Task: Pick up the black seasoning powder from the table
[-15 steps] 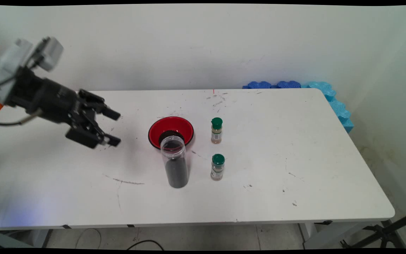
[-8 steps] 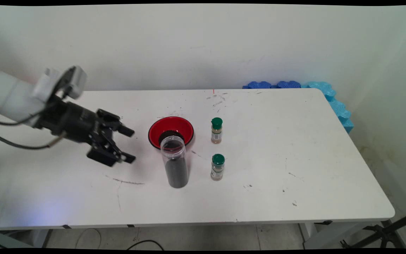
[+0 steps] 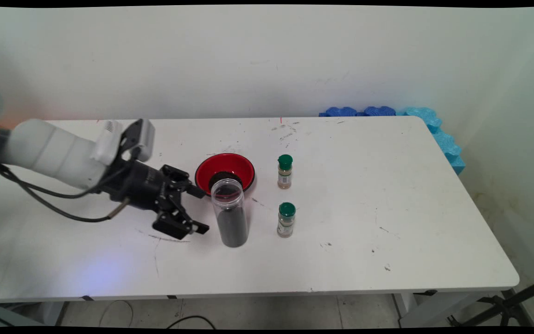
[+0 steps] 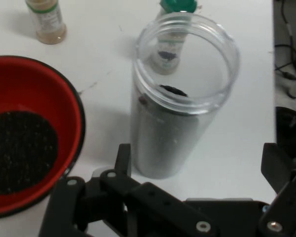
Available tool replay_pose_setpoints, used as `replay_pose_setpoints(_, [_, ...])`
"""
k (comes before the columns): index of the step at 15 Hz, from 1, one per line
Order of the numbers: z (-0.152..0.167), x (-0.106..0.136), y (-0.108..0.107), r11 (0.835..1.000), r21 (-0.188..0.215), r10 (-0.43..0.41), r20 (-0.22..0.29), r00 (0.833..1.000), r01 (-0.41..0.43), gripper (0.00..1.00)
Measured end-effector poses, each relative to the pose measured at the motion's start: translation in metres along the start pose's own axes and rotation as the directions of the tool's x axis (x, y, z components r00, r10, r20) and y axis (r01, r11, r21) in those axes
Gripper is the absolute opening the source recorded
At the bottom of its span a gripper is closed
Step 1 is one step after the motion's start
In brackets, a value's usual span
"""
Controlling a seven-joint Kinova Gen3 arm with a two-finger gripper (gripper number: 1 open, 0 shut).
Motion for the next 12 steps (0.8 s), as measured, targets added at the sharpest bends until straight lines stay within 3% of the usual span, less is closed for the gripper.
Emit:
replay_pose_setpoints(6, [0.024,-0.002,-0.005,0.998,0.053,0.028,0.013,1.000,-0.029,1.00])
replay_pose_setpoints(12, [0.042,-0.001,-0.003,0.998,0.053,0.027,0.005,1.000,-0.028,1.00])
